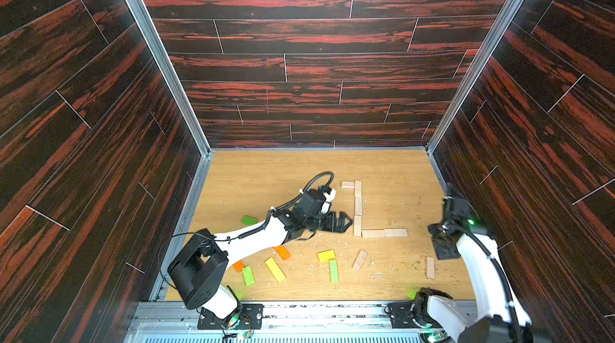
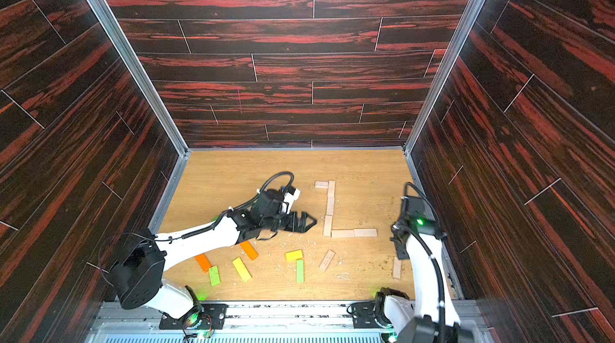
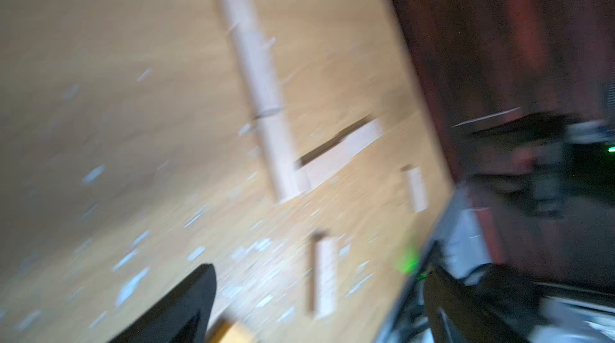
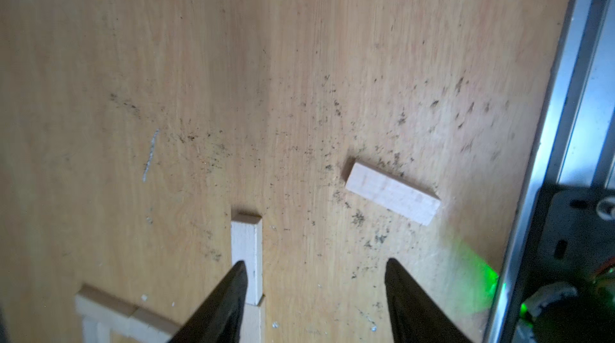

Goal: Assemble a giraffe with building blocks
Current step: Pick up the building block from the center of the board.

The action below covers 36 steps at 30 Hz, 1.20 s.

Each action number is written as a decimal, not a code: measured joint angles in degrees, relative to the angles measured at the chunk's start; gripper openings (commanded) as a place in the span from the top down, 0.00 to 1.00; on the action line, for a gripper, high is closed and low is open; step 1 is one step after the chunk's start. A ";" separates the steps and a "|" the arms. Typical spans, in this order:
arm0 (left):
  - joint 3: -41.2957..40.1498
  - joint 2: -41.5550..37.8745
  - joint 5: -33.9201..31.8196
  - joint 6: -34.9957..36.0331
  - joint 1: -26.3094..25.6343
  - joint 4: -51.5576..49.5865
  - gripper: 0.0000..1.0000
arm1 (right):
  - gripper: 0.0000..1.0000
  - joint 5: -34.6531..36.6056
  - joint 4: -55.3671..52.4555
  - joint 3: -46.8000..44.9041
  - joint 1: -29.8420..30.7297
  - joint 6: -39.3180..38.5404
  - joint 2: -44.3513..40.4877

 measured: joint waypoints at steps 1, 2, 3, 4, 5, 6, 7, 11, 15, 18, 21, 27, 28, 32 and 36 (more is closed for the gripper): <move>-0.83 -0.04 -0.48 0.57 0.02 -0.55 0.00 | 0.33 -0.94 0.17 -0.44 -1.25 -1.16 -0.37; -1.57 -0.09 -0.98 1.01 0.13 -1.05 0.00 | 0.33 -1.92 0.35 -0.90 -2.38 -2.14 -0.48; -2.38 -0.17 -1.66 1.36 0.20 -1.46 0.00 | 0.32 -3.06 0.57 -1.49 -3.61 -3.26 -0.35; -3.13 -0.35 -2.40 1.64 0.22 -1.68 0.00 | 0.32 -3.96 0.72 -2.03 -4.70 -4.13 -0.11; -3.91 -0.79 -3.21 1.86 0.26 -1.88 0.00 | 0.32 -4.79 0.90 -2.71 -5.77 -4.76 0.26; -4.87 -1.53 -4.09 2.08 0.33 -2.03 0.00 | 0.32 -5.57 1.03 -3.37 -6.69 -5.35 0.72; -5.57 -2.25 -4.79 2.29 0.37 -2.23 0.00 | 0.32 -6.05 1.11 -3.85 -7.23 -5.62 1.07; -7.04 -5.57 -6.75 2.80 0.50 -3.08 0.00 | 0.32 -7.61 1.44 -5.16 -7.91 -5.60 1.36; -6.25 -6.91 -6.45 3.56 0.61 -5.05 0.00 | 0.32 -8.61 1.79 -6.03 -7.91 -3.37 0.37; -4.87 -6.93 -5.75 3.96 0.61 -7.30 0.00 | 0.32 -8.46 0.90 -6.19 -7.91 -1.14 -1.22; -2.51 -6.93 -5.14 4.17 0.61 -10.51 0.00 | 0.31 -6.47 -1.66 -4.83 -7.91 1.38 -2.05; 4.17 -6.58 -4.17 3.30 0.61 -16.57 0.00 | 0.31 -2.43 -4.26 -1.14 -7.91 4.24 -1.42; 5.38 -6.19 -4.04 2.73 0.59 -17.29 0.00 | 0.31 -2.10 -4.55 -1.14 -7.91 4.46 -0.98; 8.09 -4.28 -3.69 0.04 0.42 -19.56 0.00 | 0.31 -1.60 -3.56 -2.75 -7.96 4.74 1.18; 9.20 -2.69 -4.33 -2.56 -0.09 -22.36 0.00 | 0.31 -1.84 -0.63 -6.86 -8.15 3.63 5.07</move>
